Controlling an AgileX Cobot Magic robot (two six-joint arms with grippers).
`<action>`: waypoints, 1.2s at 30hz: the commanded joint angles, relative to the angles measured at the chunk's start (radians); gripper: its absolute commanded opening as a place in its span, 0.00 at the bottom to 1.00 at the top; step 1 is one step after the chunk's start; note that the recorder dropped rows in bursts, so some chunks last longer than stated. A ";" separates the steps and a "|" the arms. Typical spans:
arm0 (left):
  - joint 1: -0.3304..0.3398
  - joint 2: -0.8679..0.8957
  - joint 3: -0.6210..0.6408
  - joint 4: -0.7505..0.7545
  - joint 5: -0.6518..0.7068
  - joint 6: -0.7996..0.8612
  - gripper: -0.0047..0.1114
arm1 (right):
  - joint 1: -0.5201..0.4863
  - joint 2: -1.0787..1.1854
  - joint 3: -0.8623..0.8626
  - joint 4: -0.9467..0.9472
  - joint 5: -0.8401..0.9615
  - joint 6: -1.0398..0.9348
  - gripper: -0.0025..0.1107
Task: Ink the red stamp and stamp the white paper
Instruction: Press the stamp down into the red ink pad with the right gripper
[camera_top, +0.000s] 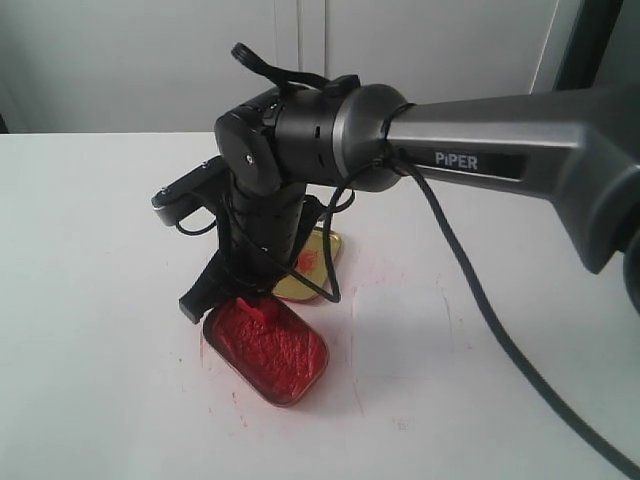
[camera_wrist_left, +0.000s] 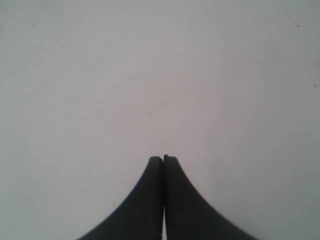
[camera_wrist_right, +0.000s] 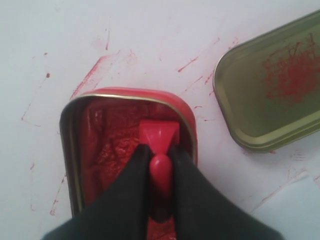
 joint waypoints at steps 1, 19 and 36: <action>-0.010 -0.004 0.007 -0.003 0.000 -0.003 0.04 | -0.002 -0.022 -0.001 -0.005 0.002 -0.002 0.02; -0.010 -0.004 0.007 -0.003 0.000 -0.003 0.04 | -0.002 0.002 -0.001 -0.003 -0.030 -0.002 0.02; -0.010 -0.004 0.007 -0.003 0.000 -0.003 0.04 | -0.002 0.021 0.001 -0.002 -0.030 -0.002 0.02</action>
